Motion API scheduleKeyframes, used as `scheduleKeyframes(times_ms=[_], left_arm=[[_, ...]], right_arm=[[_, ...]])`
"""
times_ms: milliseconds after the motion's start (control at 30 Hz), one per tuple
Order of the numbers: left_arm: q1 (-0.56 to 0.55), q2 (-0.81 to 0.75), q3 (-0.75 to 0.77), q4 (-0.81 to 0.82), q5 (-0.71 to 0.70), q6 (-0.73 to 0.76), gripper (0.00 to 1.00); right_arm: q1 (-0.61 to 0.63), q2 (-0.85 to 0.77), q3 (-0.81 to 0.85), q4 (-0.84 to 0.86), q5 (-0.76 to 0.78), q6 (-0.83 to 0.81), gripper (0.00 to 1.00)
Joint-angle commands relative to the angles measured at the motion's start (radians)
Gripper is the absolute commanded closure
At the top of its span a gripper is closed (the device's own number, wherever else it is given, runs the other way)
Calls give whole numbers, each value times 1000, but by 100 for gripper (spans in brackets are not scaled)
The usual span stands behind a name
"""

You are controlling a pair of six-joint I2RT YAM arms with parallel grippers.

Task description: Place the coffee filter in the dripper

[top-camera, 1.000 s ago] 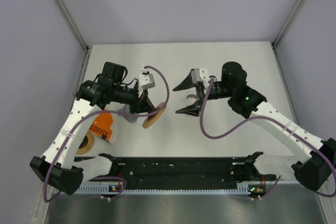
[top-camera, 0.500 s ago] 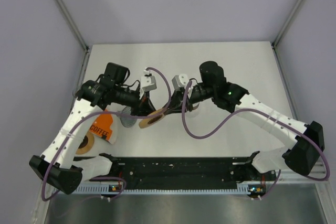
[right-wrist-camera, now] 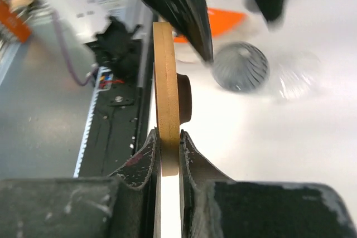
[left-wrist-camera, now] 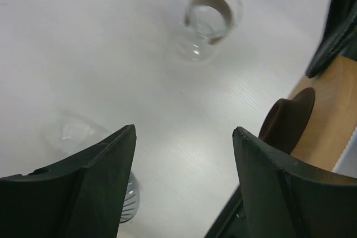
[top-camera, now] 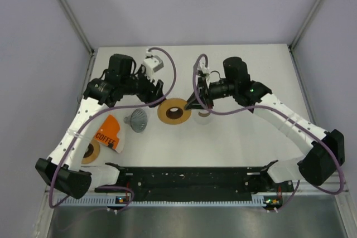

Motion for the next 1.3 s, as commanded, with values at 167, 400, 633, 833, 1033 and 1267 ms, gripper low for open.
scheduleKeyframes(times_ms=[167, 400, 633, 833, 1033, 1267], left_arm=[[129, 86, 121, 258, -270, -232, 24], [129, 101, 59, 272, -245, -240, 25], [129, 92, 17, 281, -228, -227, 25], [129, 84, -3, 286, -224, -215, 26], [129, 83, -6, 275, -213, -210, 26], [129, 64, -11, 272, -213, -200, 26]], right_arm=[[-265, 4, -53, -20, 228, 481, 100], [-446, 62, -119, 32, 26, 621, 100], [-508, 112, -203, 188, -89, 758, 100], [-520, 118, -251, 224, -109, 787, 100], [-534, 184, -254, 214, -106, 761, 100], [-535, 242, -194, 71, -36, 661, 92]])
